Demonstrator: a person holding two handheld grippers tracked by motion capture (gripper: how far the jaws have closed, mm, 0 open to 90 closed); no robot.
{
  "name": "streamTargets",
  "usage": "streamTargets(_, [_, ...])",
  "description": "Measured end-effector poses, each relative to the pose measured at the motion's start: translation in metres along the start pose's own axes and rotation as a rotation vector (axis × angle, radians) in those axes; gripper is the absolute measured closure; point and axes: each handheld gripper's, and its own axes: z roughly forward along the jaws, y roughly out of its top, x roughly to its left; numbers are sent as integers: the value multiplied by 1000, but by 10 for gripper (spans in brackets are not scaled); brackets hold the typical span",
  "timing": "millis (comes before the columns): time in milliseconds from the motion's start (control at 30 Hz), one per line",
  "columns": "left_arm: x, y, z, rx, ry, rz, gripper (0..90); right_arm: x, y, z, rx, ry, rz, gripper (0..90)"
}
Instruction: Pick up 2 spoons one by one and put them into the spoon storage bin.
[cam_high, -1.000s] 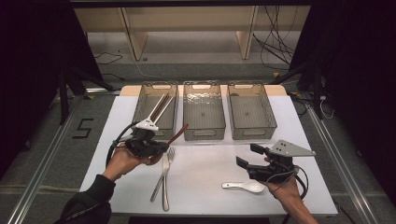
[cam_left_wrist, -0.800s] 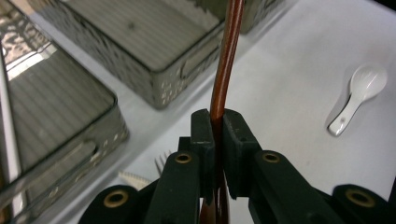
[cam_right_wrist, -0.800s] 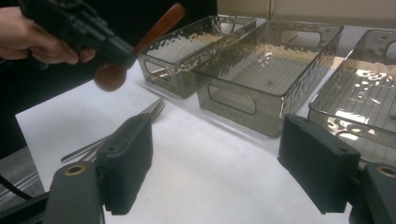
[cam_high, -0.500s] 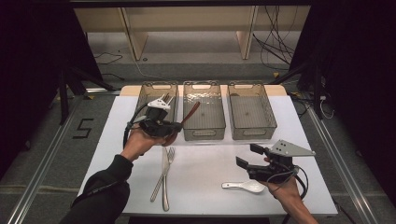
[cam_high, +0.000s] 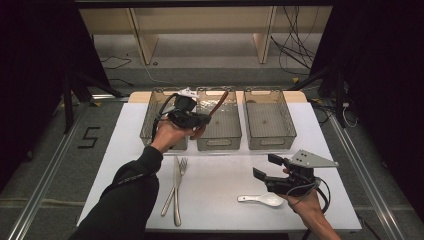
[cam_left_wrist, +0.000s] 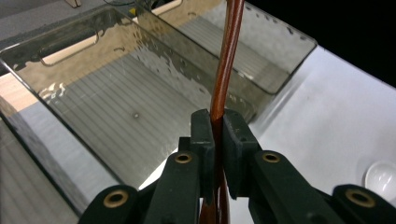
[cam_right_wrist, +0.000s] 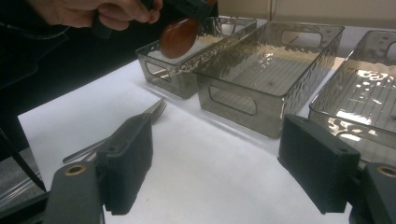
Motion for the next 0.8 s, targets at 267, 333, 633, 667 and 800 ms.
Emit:
streamTargets(267, [10,11,12,-11,28,-20,833,0,0,0,-1,2,-1,269])
streamTargets(333, [14,13,16,-14,32,-37,833,0,0,0,-1,2,-3,269])
streamTargets(633, [23,15,33,-5,44,-77,832,0,0,1,1,5,-3,269])
streamTargets(667, [24,16,35,-3,47,-79,832,0,0,1,1,6,-3,269])
streamTargets(800, [26,16,40,-2,53,-93,832,1,0,0,-1,6,-1,269])
